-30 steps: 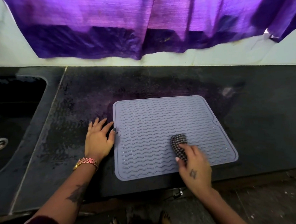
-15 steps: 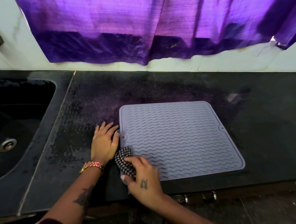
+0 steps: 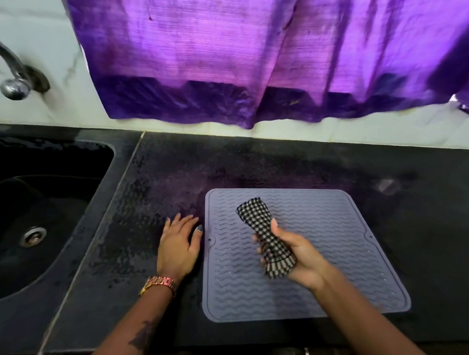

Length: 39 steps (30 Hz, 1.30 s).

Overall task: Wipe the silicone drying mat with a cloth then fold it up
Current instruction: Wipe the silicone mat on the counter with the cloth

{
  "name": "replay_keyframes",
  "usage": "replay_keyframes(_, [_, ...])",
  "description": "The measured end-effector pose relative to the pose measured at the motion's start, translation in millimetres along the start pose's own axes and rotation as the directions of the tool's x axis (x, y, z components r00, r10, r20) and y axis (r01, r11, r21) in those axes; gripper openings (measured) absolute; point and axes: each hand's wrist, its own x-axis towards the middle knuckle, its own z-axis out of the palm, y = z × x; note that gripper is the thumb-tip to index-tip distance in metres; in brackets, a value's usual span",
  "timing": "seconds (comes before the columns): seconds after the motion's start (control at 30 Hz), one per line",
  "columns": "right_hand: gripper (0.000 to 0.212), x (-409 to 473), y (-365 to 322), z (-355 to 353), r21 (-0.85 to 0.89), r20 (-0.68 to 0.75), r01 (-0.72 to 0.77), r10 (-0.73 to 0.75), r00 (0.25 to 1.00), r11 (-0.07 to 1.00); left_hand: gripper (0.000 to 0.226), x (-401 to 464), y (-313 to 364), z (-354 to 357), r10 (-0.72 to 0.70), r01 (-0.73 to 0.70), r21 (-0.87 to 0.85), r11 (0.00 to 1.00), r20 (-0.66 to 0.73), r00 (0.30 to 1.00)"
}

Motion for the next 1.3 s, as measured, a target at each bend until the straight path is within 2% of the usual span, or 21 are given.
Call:
replay_keyframes(0.07, [0.041, 9.5, -13.5, -3.8, -0.231, 0.004, 0.01, -0.009, 1.0, 0.973, 0.056, 0.7, -0.4, 1.2, 0.002, -0.003, 0.038, 0.999, 0.014, 1.0])
replay_keyframes(0.13, [0.048, 21.7, -27.8, -5.0, -0.526, 0.007, 0.007, -0.004, 1.0, 0.851, 0.056, 2.2, -0.6, 1.8, 0.001, -0.002, 0.058, 0.998, 0.019, 1.0])
replay_keyframes(0.17, [0.044, 27.9, -35.4, -2.8, -0.678, 0.02, 0.025, -0.015, 1.0, 0.734, 0.056, 3.0, -0.4, 1.9, -0.002, 0.0, 0.065, 0.998, 0.018, 1.0])
replay_keyframes(0.23, [0.031, 42.3, -50.2, 4.7, -0.902, 0.093, 0.116, -0.074, 0.993, 0.417, 0.056, 4.4, 0.6, 2.0, -0.005, 0.003, 0.074, 0.997, 0.017, 1.0])
replay_keyframes(0.3, [0.032, 60.6, -61.6, 14.1, -0.973, 0.161, 0.185, -0.166, 0.973, 0.137, 0.056, 5.7, 1.5, 2.4, -0.006, 0.005, 0.075, 0.997, 0.015, 1.0])
replay_keyframes(0.33, [0.035, 69.8, -65.8, 18.5, -0.98, 0.178, 0.192, -0.216, 0.96, 0.047, 0.056, 6.0, 1.8, 2.6, -0.006, 0.005, 0.076, 0.997, 0.014, 1.0])
replay_keyframes(0.43, [0.039, 93.5, -68.1, 28.2, -0.975, 0.217, 0.189, -0.333, 0.918, -0.114, 0.056, 6.8, 2.1, 3.1, -0.005, 0.004, 0.084, 0.996, 0.012, 1.0])
replay_keyframes(0.53, [0.034, 109.5, -48.8, 28.2, -0.907, 0.259, 0.119, -0.315, 0.913, -0.404, 0.055, 7.7, 2.2, 3.7, -0.006, 0.005, 0.094, 0.996, 0.01, 1.0])
replay_keyframes(0.57, [0.035, 113.3, -39.0, 24.4, -0.876, 0.267, 0.105, -0.293, 0.918, -0.47, 0.055, 7.9, 2.2, 3.9, -0.005, 0.004, 0.096, 0.995, 0.008, 1.0])
replay_keyframes(0.73, [0.061, 118.0, -12.5, 2.1, -0.808, 0.255, 0.031, -0.303, 0.918, -0.588, 0.053, 8.0, 1.4, 5.3, 0.002, -0.001, 0.101, 0.995, -0.005, 1.0])
replay_keyframes(0.83, [0.06, 119.8, -7.2, 0.5, -0.767, 0.27, 0.011, -0.308, 0.912, -0.642, 0.052, 8.4, 0.3, 5.9, 0.006, -0.005, 0.106, 0.994, -0.009, 1.0])
replay_keyframes(0.9, [0.059, 125.4, -15.0, 3.7, -0.746, 0.269, 0.029, -0.261, 0.927, -0.665, 0.052, 8.6, 0.5, 5.8, 0.007, -0.006, 0.109, 0.994, -0.009, 1.0])
replay_keyframes(0.97, [0.056, 132.5, -33.3, 8.3, -0.774, 0.256, 0.101, -0.163, 0.953, -0.625, 0.051, 8.2, 0.4, 5.5, 0.008, -0.007, 0.107, 0.994, -0.009, 1.0])
replay_keyframes(1.0, [0.054, 135.7, -44.2, 10.6, -0.816, 0.251, 0.141, -0.125, 0.96, -0.561, 0.051, 8.3, 0.5, 5.6, 0.009, -0.007, 0.106, 0.994, -0.01, 1.0])
replay_keyframes(1.07, [0.052, 141.3, -60.9, 14.0, -0.893, 0.265, 0.174, -0.171, 0.949, -0.416, 0.051, 8.3, 0.2, 5.7, 0.008, -0.007, 0.108, 0.994, -0.008, 1.0])
replay_keyframes(1.1, [0.051, 144.1, -63.9, 14.4, -0.906, 0.273, 0.162, -0.247, 0.93, -0.392, 0.051, 8.3, 0.1, 5.7, 0.008, -0.007, 0.108, 0.994, -0.007, 1.0])
replay_keyframes(1.17, [0.05, 149.7, -60.1, 15.2, -0.887, 0.261, 0.092, -0.328, 0.908, -0.453, 0.051, 8.7, 0.1, 5.9, 0.006, -0.005, 0.107, 0.994, -0.008, 1.0])
replay_keyframes(1.23, [0.053, 154.6, -48.3, 13.5, -0.833, 0.213, 0.029, -0.273, 0.938, -0.552, 0.051, 8.8, 0.0, 6.2, 0.005, -0.004, 0.106, 0.994, -0.007, 1.0])
replay_keyframes(1.3, [0.058, 158.0, -40.4, 10.0, -0.801, 0.185, -0.004, -0.253, 0.949, -0.598, 0.051, 8.4, 0.0, 6.1, 0.004, -0.003, 0.102, 0.995, -0.009, 1.0])
